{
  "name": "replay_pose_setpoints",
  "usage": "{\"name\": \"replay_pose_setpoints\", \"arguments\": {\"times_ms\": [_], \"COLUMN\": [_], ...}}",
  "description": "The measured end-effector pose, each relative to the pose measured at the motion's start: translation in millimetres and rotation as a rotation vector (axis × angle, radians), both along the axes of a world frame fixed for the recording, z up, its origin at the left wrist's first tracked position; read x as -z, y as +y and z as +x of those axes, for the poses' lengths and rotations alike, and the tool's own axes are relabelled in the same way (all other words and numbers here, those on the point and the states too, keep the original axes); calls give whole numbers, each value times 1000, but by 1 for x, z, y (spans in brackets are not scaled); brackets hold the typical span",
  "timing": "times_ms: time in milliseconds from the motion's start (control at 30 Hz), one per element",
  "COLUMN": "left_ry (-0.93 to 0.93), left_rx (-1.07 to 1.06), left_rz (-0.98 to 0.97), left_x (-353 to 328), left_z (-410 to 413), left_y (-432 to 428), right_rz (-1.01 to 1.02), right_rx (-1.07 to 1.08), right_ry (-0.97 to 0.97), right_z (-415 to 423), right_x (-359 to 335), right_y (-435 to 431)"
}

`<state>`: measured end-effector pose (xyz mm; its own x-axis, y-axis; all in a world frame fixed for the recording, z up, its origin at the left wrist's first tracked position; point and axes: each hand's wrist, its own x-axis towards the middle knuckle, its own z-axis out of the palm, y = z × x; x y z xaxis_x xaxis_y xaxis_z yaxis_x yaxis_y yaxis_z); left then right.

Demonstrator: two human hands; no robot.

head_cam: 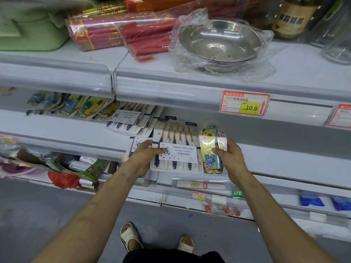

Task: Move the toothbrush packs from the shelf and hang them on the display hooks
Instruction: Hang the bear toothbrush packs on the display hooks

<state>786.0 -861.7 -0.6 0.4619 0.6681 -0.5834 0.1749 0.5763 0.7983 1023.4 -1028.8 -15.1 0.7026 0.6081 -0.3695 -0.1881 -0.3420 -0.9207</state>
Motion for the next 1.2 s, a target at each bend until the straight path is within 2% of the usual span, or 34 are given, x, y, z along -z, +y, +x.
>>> {"name": "replay_pose_setpoints", "arguments": {"times_ms": [100, 200, 367, 467, 600, 733, 1000, 1200], "left_ry": [-59, -99, -141, -178, -214, -230, -272, -270], "left_rx": [52, 106, 112, 153, 326, 451, 767, 907], "left_rz": [-35, -14, 25, 43, 96, 175, 130, 125], "left_x": [27, -17, -20, -16, -19, -19, -24, -34], "left_z": [-14, -16, -29, -34, -25, 16, 115, 204], "left_y": [10, -19, -30, -28, -39, -74, -193, -309], "right_rz": [19, 22, 92, 113, 131, 131, 178, 191], "right_rx": [23, 65, 183, 275, 383, 589, 1004, 1189], "right_ry": [29, 49, 132, 115, 53, 0, 68, 66], "right_z": [-2, -9, -34, -53, -76, -85, -81, -60], "right_x": [-1, -5, -14, -21, -29, -36, -57, -66], "right_y": [-12, -26, -50, -74, -119, -178, -324, -434]}}
